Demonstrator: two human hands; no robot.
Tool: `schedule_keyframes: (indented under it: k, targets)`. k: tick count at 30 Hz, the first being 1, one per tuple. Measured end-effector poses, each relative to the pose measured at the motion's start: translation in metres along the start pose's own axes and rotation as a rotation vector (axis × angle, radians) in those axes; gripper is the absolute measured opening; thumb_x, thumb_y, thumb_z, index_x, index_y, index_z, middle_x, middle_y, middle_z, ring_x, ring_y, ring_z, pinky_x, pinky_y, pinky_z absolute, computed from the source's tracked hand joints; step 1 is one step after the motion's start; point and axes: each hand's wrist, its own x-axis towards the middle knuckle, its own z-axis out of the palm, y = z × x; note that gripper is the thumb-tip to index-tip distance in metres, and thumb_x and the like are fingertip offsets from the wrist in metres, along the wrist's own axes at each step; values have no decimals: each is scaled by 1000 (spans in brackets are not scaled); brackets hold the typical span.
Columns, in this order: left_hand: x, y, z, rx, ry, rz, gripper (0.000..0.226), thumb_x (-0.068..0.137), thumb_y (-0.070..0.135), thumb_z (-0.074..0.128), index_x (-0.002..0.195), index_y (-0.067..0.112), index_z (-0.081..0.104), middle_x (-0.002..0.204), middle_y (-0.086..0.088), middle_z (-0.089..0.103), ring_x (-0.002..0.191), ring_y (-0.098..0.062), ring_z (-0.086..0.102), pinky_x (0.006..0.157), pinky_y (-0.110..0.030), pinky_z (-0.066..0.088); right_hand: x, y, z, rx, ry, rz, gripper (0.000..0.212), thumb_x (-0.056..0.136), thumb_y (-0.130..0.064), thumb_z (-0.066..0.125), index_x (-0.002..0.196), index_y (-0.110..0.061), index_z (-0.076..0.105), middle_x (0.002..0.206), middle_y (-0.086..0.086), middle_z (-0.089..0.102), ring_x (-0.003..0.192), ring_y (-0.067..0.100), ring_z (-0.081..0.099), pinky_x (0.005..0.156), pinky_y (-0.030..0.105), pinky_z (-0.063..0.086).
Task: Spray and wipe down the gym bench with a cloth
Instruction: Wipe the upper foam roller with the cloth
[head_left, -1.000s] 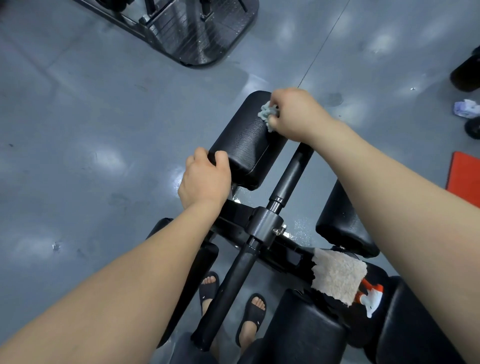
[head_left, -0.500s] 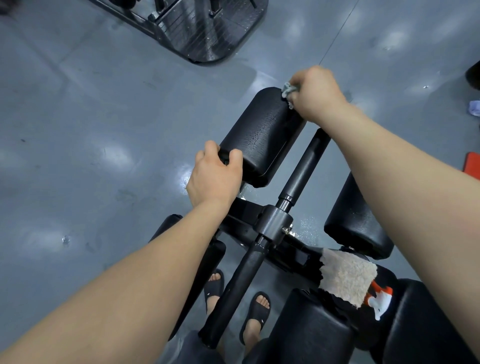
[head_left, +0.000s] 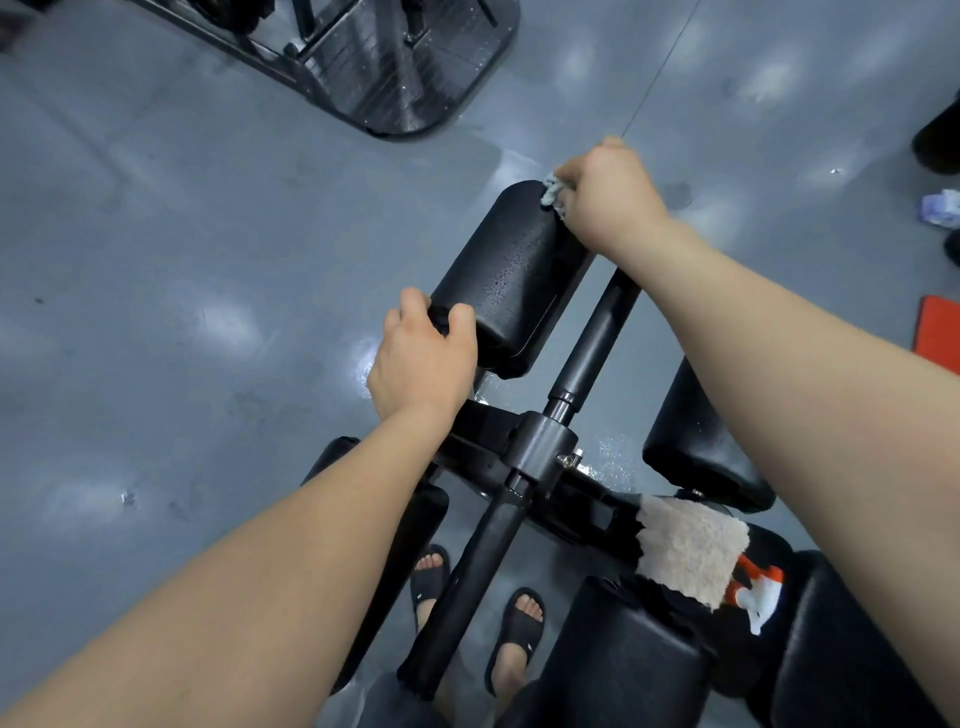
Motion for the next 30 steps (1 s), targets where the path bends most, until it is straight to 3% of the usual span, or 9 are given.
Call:
schedule_keyframes:
  k: [2,4,9,13,17,21,25,30]
  targets:
    - [0,1,-1,-1,2,-2,28,94,48,40,109,25,47,104,6,52,87,-26,50,78,-38,34,1,-2,1,-12,-24,2,21,91,-7,50,72,-12,57,87,13,50,88,27,42,67,31,31]
    - [1,1,-1,-5,2,-5,28,94,48,39,110,25,48,106,7,52,87,-26,50,78,-38,34,-2,-4,1,-11,-38,-26,24,93,-8,51,70,-17,49,85,8,39,84,26,41,67,29,30]
    - [3,0,0,-27,-3,-38,21,100,37,33,109,25,48,104,7,48,86,-28,47,79,-38,32,-13,1,4,-51,-32,-83,19,99,-13,52,98,-4,69,99,8,35,80,26,42,70,26,26]
    - [4,1,-1,-16,9,-56,23,102,32,30,112,22,48,113,0,53,88,-30,47,79,-38,31,-23,-3,5,-72,-29,-178,18,96,-12,54,99,-5,70,97,6,36,89,35,56,71,27,28]
    - [5,0,1,6,-8,-70,34,102,32,31,128,21,51,134,-4,55,109,-33,57,82,-38,31,-33,-5,5,-75,-31,-220,16,94,-14,56,96,-6,70,98,11,46,95,37,57,71,29,30]
    - [6,0,2,20,-15,-64,31,101,31,30,120,20,52,126,-6,58,99,-31,53,81,-38,32,-43,-8,5,-103,-63,-274,16,94,-16,57,97,-7,70,102,13,54,96,35,57,69,28,28]
    - [7,-1,2,18,-11,-60,28,101,31,30,116,20,51,121,-6,59,92,-29,49,80,-38,32,-51,-13,7,-97,-93,-301,18,93,-20,60,79,-9,57,89,6,45,87,35,55,65,33,33]
    - [7,-1,3,10,-15,-63,27,100,31,31,114,19,51,117,-5,59,89,-27,45,79,-38,32,-62,-21,10,-94,-111,-369,20,92,-24,61,91,-5,69,90,7,50,88,34,57,68,39,45]
